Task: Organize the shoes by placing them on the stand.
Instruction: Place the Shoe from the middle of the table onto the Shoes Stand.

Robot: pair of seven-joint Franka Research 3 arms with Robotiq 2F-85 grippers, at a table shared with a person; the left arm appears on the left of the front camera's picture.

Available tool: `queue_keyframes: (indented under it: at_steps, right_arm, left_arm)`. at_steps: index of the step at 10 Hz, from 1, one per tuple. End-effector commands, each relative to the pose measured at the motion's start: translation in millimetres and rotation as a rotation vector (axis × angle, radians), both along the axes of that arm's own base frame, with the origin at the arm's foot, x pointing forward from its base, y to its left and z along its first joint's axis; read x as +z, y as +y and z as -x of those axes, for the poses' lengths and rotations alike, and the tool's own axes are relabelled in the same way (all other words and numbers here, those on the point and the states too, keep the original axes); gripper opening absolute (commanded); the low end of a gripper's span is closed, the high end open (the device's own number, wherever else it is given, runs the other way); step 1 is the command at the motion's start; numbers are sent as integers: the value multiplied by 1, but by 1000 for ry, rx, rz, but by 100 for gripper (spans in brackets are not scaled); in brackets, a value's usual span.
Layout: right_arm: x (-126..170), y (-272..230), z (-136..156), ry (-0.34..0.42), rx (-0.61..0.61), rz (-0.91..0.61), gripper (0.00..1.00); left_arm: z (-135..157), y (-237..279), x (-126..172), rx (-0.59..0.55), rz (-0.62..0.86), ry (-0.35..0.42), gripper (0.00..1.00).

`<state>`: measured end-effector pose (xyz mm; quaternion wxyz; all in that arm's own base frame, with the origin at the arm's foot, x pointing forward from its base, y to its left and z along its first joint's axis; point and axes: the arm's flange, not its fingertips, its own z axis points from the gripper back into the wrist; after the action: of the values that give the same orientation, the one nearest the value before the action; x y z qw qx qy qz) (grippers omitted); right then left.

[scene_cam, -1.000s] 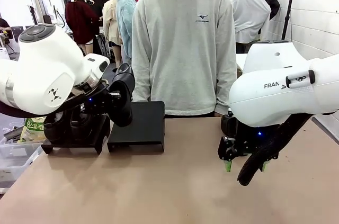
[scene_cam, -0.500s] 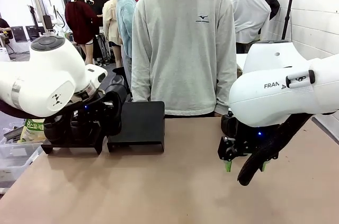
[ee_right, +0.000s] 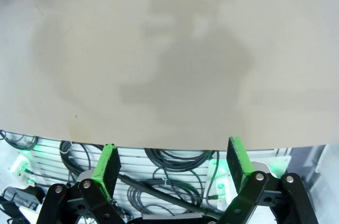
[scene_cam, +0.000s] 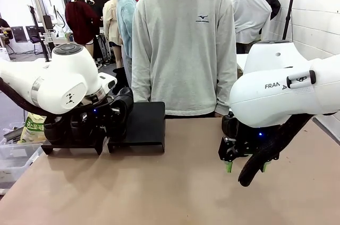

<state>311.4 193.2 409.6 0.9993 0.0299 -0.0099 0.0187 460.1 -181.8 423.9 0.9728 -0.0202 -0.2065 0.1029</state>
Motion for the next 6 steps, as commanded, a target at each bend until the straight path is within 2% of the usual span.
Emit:
queue_keyframes:
  at_steps: [1,6]
  right_arm:
    - [1,0,0,7,5,-9,100]
    - [1,0,0,7,5,-9,100]
  left_arm:
    - [-12,-11,-3,-5,4,-53,0]
    - [-27,-12,-20,-8,-22,-54,0]
